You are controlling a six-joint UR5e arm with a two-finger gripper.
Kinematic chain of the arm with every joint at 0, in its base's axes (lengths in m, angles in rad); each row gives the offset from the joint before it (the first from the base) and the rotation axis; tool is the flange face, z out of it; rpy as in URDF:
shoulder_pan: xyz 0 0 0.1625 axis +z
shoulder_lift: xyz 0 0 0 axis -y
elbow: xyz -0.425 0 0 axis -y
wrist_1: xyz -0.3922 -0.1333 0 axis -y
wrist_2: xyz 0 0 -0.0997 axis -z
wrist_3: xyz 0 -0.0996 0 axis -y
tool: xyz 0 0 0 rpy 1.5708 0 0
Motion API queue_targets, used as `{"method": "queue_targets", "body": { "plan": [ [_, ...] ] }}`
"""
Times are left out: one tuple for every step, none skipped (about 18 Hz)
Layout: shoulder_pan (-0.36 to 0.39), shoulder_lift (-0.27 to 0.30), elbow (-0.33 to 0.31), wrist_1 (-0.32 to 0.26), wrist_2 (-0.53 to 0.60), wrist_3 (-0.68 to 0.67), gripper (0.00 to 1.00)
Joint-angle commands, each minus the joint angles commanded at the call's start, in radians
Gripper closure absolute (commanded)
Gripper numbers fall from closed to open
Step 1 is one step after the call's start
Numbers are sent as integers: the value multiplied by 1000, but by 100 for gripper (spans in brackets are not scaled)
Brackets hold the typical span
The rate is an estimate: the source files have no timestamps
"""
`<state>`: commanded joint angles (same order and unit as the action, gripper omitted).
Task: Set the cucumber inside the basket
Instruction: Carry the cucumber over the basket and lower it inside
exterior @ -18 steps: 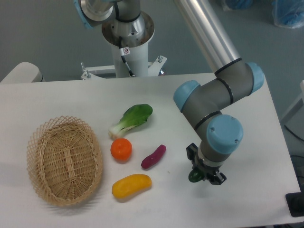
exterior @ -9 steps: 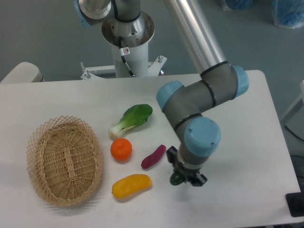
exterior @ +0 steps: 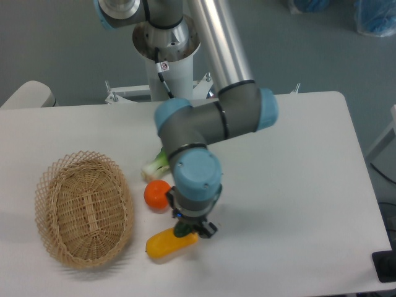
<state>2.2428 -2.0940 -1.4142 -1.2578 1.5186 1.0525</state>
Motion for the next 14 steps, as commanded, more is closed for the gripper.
{"method": "queue_targets", "body": {
  "plan": [
    [-18, 9, -11, 0, -2, -27, 86],
    [-35, 15, -15, 0, -9, -61, 86],
    [-48, 20, -14, 0, -21, -99, 86],
    [-60, 23, -14, 0, -35, -132, 86],
    [-74, 32, -15, -3, -43, -156, 86],
    [-86, 37, -15, -6, -44, -175, 86],
    [-101, 38, -15, -6, -44, -195, 86],
    [-117, 37, -15, -5, -44, -215, 86],
    [-132, 31, -15, -2, -43, -235, 86],
    [-150, 22, -15, 0, -41, -255, 86],
    [-164, 16, -15, 0, -40, -281, 86],
    [-176, 8, -15, 2, -40, -305, 86],
    [-187, 5, -15, 2, -41, -324, 86],
    [-195, 0, -14, 2, -43, -336, 86]
  ]
}}
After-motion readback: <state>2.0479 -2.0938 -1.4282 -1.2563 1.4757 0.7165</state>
